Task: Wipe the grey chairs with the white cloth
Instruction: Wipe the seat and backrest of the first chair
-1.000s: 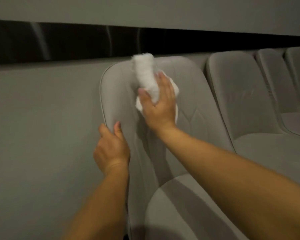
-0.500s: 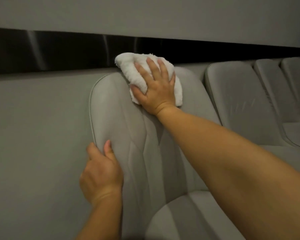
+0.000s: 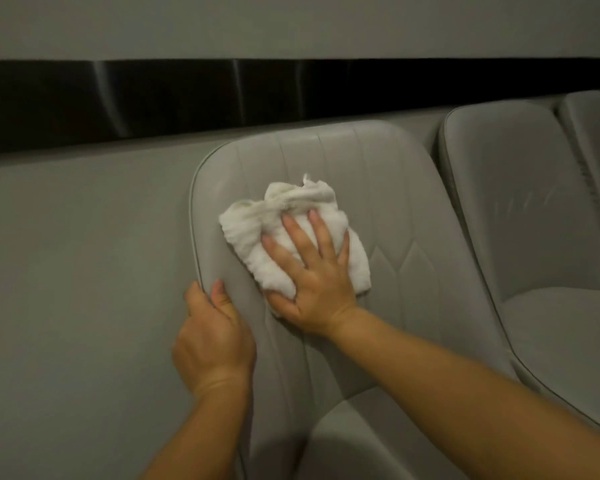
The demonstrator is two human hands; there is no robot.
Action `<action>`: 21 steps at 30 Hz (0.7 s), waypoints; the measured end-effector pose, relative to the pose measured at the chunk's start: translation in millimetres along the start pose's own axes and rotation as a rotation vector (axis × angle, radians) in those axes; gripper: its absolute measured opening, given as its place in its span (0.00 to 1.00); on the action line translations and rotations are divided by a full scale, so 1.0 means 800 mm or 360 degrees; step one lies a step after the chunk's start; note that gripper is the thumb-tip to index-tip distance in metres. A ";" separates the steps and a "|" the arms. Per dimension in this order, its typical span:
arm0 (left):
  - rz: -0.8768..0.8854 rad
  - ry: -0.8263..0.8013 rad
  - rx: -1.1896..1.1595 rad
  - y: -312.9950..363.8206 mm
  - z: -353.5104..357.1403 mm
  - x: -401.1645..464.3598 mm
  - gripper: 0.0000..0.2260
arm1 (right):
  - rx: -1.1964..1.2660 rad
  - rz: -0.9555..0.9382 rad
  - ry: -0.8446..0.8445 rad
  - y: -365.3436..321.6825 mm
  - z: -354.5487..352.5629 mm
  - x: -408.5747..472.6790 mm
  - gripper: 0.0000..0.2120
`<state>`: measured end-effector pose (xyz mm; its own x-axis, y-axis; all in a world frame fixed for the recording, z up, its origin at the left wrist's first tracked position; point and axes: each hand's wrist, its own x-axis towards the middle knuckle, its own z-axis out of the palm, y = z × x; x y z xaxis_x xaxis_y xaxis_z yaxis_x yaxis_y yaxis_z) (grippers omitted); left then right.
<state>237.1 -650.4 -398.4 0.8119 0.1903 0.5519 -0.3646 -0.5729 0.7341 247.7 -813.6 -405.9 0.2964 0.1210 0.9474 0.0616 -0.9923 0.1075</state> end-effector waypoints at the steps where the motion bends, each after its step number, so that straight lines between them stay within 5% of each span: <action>1: -0.0001 0.0010 0.0012 -0.001 -0.001 0.000 0.23 | -0.0024 -0.0051 -0.0027 0.006 -0.001 0.017 0.32; 8: -0.0048 -0.0002 0.0040 0.000 -0.002 0.002 0.22 | -0.0033 0.0443 -0.0067 -0.014 0.004 0.155 0.32; 16: -0.0039 -0.0046 0.0008 -0.003 -0.004 0.002 0.22 | 0.0314 0.0503 -0.0263 -0.076 0.004 -0.167 0.38; 21: 0.0012 -0.0010 0.0020 -0.005 0.000 0.003 0.22 | 0.0479 0.0498 -0.0248 -0.078 0.009 -0.172 0.36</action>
<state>240.4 -647.7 -399.9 0.8120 0.1807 0.5550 -0.3654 -0.5841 0.7248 209.8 -768.0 -545.5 0.4834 -0.1575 0.8611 0.2136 -0.9327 -0.2905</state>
